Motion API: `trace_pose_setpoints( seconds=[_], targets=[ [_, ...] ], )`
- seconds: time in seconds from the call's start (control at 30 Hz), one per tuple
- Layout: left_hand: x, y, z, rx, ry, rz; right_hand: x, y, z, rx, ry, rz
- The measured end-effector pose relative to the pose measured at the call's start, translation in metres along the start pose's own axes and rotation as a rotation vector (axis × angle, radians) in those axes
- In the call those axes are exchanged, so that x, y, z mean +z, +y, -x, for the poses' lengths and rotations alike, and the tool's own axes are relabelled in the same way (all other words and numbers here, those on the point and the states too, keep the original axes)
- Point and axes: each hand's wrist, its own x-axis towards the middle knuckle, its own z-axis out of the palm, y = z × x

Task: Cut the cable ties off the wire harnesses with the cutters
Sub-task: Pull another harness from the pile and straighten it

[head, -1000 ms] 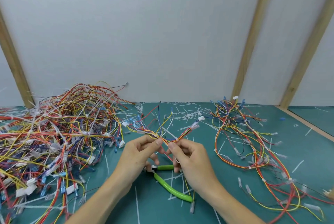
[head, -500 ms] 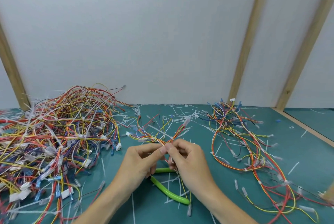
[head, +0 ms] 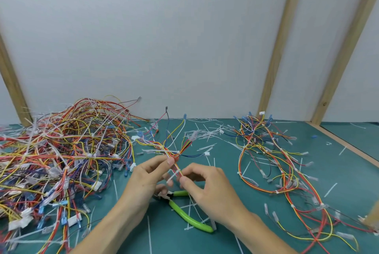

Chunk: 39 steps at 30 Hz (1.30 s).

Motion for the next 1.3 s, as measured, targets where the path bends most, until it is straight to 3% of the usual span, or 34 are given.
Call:
trace_pose_setpoints(
  seconds=[0.43, 0.8, 1.17, 1.3],
  targets=[
    [0.003, 0.004, 0.005, 0.08, -0.144, -0.151, -0.001, -0.008, 0.002, -0.109, 0.178, -0.083],
    [-0.001, 0.0, 0.002, 0.047, -0.197, -0.073, 0.002, 0.001, -0.002, -0.027, 0.123, -0.197],
    [-0.004, 0.009, 0.0, 0.101, -0.136, 0.044, -0.005, 0.011, -0.006, 0.054, 0.186, -0.275],
    [-0.005, 0.01, 0.002, 0.104, -0.14, 0.027, 0.0, 0.012, -0.004, 0.005, 0.152, -0.104]
  ],
)
